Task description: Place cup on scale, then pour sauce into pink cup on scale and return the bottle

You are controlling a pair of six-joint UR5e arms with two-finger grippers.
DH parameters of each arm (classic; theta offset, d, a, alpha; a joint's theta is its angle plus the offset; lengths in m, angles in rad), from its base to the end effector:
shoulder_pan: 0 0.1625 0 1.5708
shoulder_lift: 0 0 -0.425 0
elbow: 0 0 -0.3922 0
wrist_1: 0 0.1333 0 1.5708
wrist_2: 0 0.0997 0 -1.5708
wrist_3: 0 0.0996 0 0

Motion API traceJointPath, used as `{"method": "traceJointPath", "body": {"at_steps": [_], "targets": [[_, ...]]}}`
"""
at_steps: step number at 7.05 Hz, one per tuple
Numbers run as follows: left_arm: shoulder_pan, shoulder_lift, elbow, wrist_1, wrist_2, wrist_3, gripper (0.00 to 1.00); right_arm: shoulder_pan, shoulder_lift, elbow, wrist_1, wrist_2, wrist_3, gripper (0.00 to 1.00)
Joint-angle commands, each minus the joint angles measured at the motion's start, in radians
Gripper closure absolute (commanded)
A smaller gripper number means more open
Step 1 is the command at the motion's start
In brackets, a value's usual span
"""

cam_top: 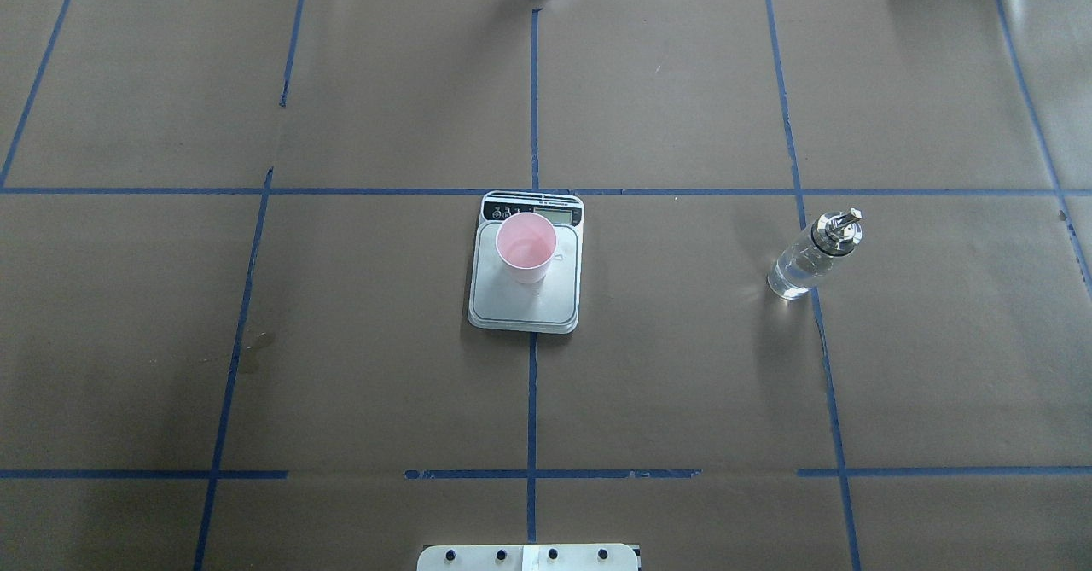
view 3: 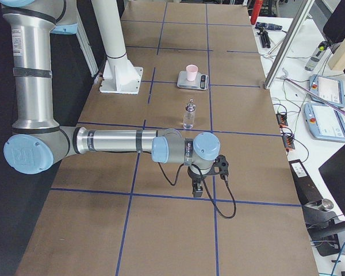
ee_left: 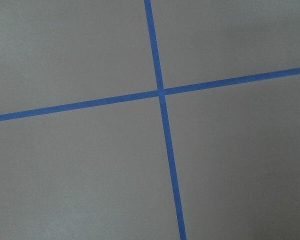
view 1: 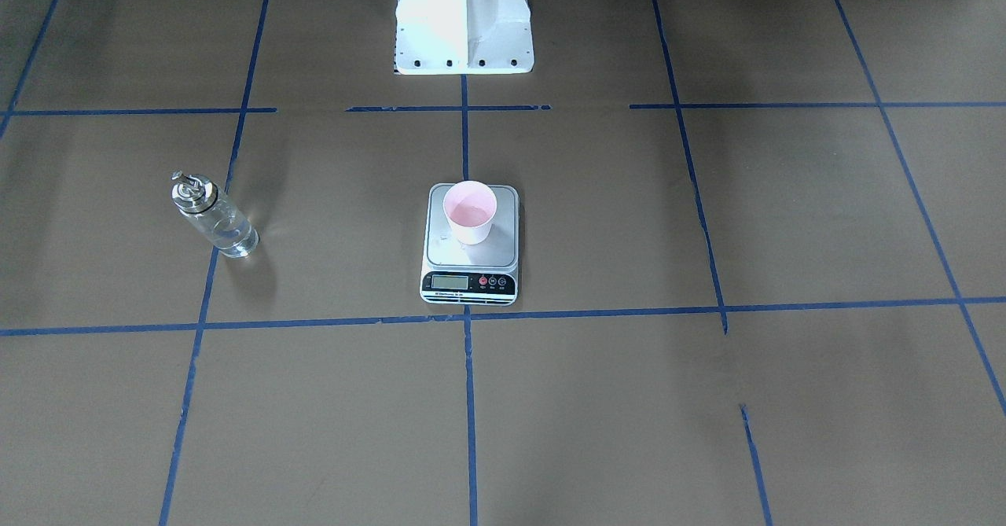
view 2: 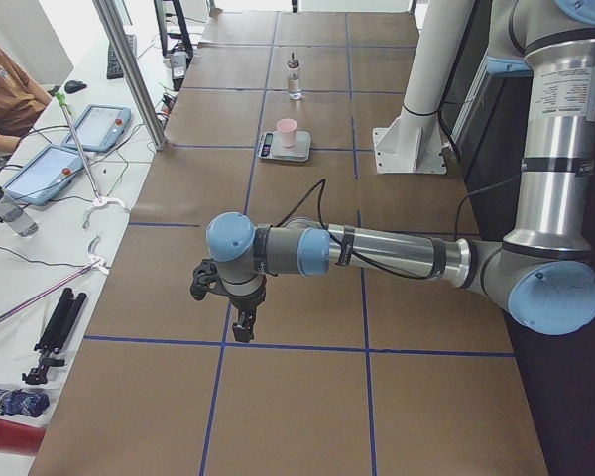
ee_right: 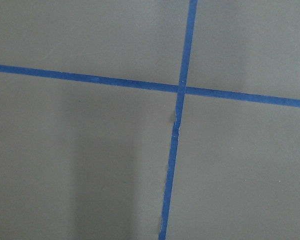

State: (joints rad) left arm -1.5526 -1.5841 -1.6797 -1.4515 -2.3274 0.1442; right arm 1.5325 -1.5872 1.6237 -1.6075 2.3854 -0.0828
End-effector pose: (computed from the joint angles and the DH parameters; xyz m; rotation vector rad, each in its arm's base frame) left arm -0.0559 -0.4959 0.6118 0.0505 0.7557 0.1557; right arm 0.0422 -0.4866 0.6415 0.0179 -0.8149 -0.1142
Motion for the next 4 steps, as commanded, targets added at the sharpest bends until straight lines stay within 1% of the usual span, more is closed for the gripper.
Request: {"method": "traceJointPath", "body": {"at_steps": [1,4], "targets": [[0.003,0.0,-0.002,-0.001,-0.001,0.0,0.0,0.0,-0.002,0.004,0.008,0.0,0.011,0.0],[0.003,-0.002,0.0,-0.003,-0.001,0.0,0.0,0.0,-0.002,0.005,0.009,0.0,0.008,0.0]]}}
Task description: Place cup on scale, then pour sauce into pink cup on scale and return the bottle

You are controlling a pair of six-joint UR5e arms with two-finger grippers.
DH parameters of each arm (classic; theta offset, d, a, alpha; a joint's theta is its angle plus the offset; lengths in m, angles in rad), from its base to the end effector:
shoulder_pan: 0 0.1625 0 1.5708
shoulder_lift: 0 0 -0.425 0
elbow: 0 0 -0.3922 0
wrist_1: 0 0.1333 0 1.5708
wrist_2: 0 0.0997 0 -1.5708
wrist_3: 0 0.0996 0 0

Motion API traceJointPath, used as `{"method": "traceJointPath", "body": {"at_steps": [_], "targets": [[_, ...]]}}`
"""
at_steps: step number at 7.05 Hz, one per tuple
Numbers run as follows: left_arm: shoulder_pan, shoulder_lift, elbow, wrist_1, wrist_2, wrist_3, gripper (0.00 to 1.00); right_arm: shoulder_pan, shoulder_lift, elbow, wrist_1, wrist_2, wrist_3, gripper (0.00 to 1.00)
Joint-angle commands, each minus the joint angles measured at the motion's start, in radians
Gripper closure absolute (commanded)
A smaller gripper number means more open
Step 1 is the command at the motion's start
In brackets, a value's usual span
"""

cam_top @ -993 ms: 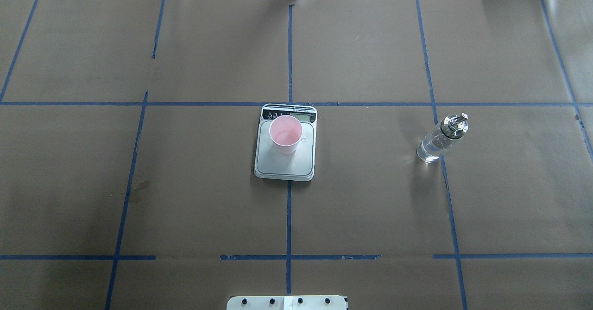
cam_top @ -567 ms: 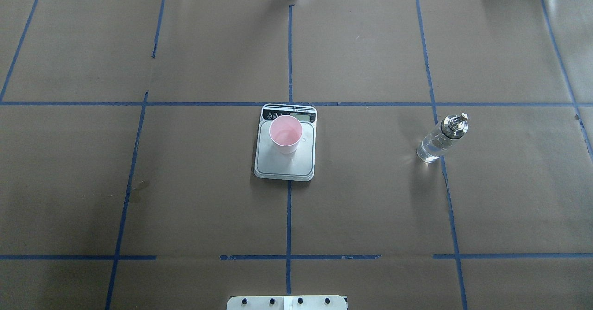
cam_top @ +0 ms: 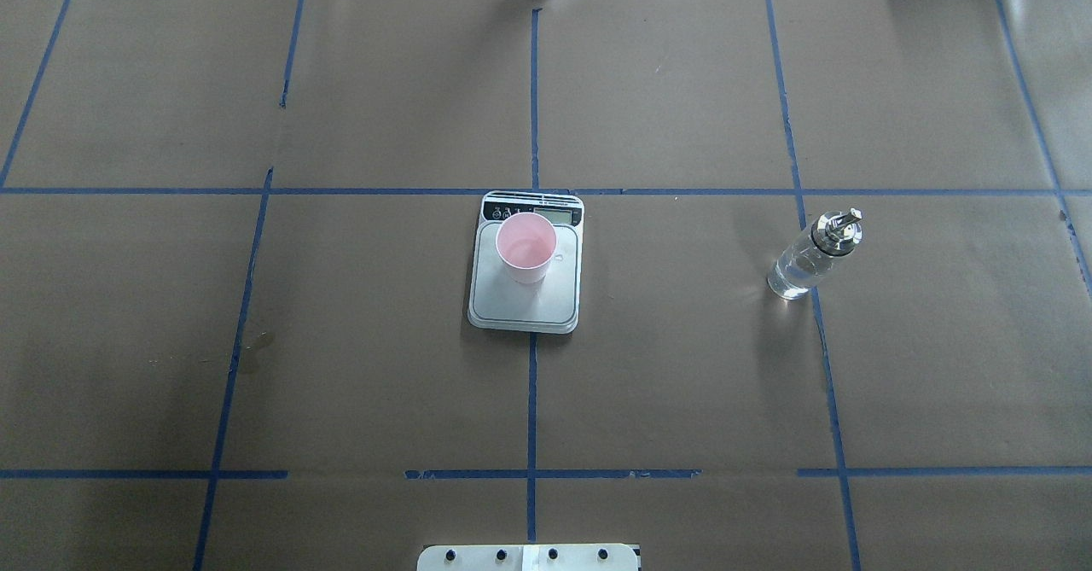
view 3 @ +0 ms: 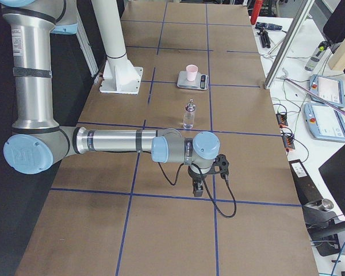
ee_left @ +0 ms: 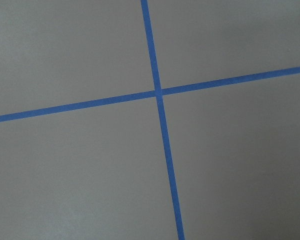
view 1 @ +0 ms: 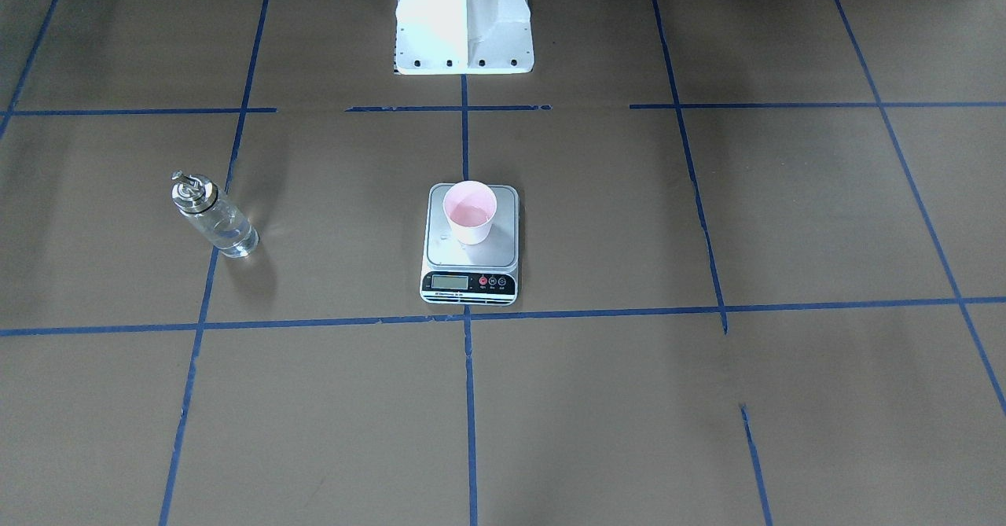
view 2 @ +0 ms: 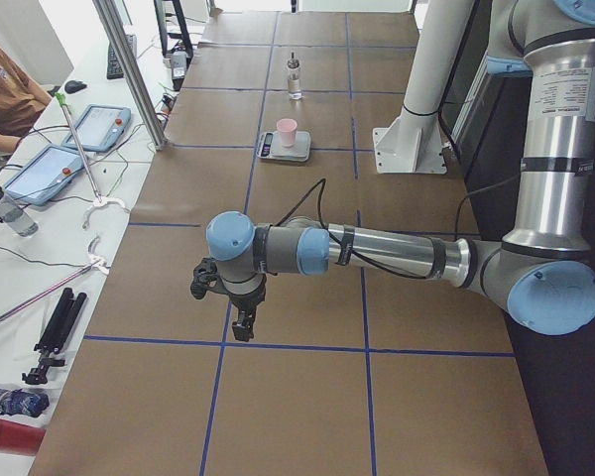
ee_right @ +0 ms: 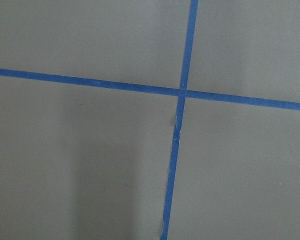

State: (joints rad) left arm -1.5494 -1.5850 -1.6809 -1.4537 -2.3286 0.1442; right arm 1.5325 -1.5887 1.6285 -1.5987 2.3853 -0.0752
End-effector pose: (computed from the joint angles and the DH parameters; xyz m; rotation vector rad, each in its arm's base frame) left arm -0.0542 -0.4967 0.6105 0.0534 0.7568 0.1603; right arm 0.0422 -0.4868 0.6390 0.0263 -0.8146 -0.1120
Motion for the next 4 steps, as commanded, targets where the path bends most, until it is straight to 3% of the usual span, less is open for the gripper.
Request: {"method": "traceJointPath", "body": {"at_steps": [1,4], "targets": [[0.0,-0.001,0.001,-0.001,0.0,0.0,0.0,0.0,0.0,0.001,0.0,0.0,0.0,0.0],[0.0,-0.003,0.001,0.001,0.002,-0.002,0.0,0.0,0.0,0.002,0.0,0.0,-0.005,0.0]]}}
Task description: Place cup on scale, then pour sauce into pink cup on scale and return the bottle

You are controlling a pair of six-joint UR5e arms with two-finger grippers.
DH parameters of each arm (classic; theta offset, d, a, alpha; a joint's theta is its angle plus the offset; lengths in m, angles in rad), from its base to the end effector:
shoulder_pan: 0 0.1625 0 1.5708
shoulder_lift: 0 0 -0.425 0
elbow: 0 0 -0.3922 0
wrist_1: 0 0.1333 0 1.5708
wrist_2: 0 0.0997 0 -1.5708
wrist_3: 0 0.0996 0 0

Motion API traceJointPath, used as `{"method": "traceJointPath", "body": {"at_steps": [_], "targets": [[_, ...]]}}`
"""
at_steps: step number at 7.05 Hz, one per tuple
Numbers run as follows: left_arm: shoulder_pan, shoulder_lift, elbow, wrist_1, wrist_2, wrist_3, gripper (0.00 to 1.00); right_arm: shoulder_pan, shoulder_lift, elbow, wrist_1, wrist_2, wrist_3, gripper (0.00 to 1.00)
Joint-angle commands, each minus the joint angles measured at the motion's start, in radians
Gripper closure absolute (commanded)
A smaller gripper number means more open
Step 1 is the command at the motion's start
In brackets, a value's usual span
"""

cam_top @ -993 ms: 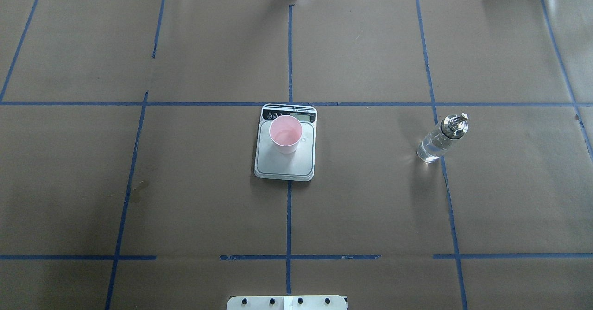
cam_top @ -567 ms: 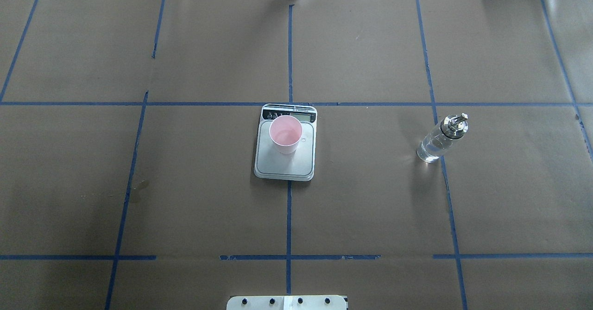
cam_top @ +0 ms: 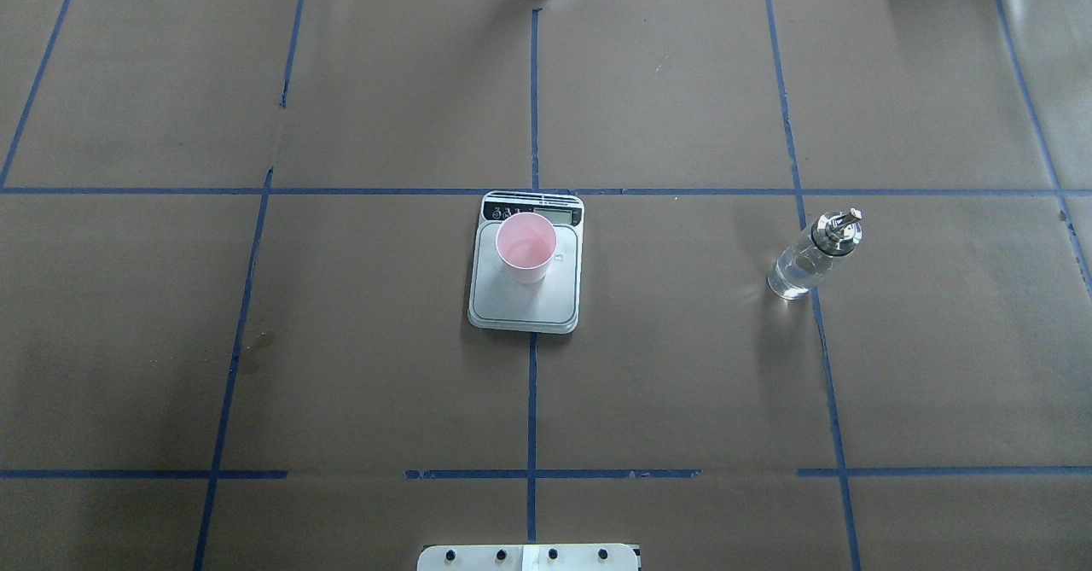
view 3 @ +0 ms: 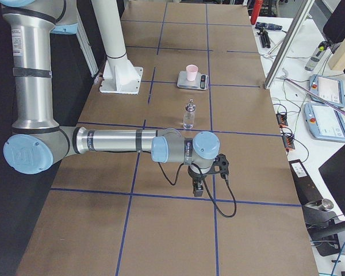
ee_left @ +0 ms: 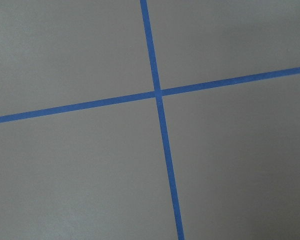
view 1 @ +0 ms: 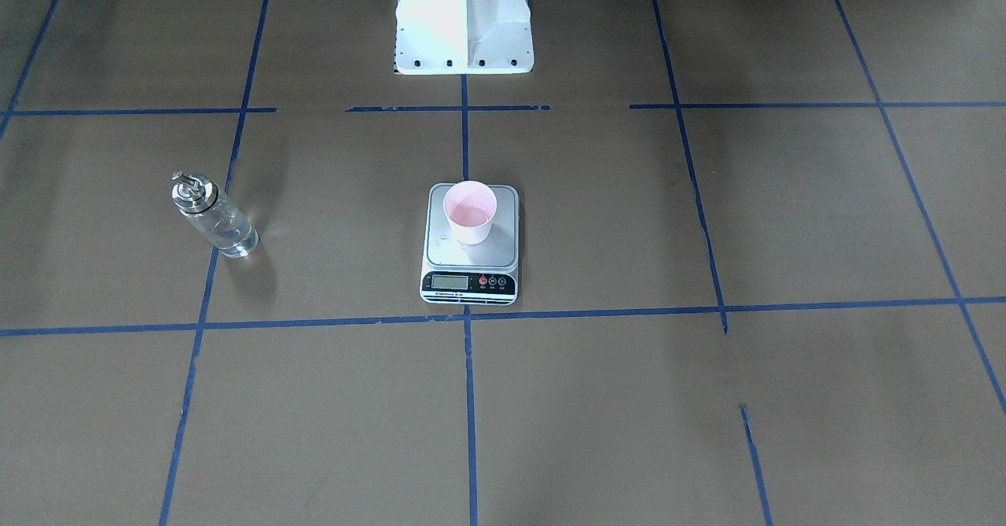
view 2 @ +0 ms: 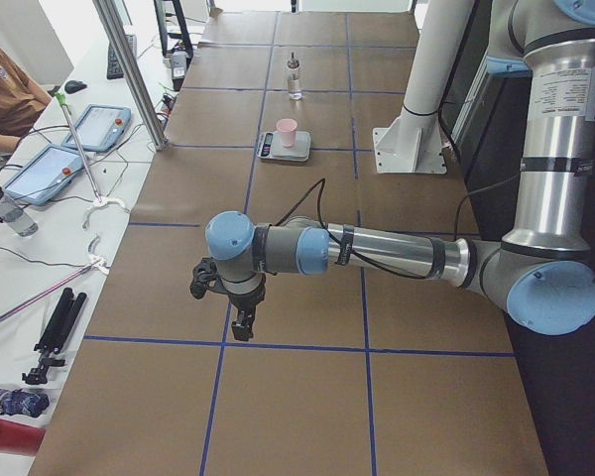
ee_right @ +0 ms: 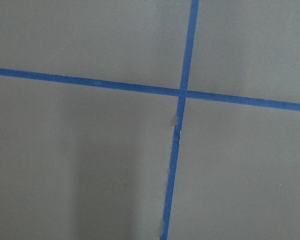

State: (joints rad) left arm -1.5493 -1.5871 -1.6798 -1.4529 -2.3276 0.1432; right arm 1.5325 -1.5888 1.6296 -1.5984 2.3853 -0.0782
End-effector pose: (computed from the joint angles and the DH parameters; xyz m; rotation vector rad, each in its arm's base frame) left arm -0.0542 -0.4976 0.6101 0.0531 0.7558 0.1596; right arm 0.0422 -0.4868 0.6385 0.0287 -0.8146 -0.1154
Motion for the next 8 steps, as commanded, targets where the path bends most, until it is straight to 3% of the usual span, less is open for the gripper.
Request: {"method": "traceJointPath", "body": {"at_steps": [1,8], "targets": [[0.0,-0.001,0.0,0.0,0.001,-0.001,0.0,0.0,0.0,0.001,0.0,0.0,0.0,0.0],[0.0,0.007,0.003,0.051,0.004,-0.002,0.0,0.0,-0.002,0.0,-0.002,0.002,0.005,0.0]]}}
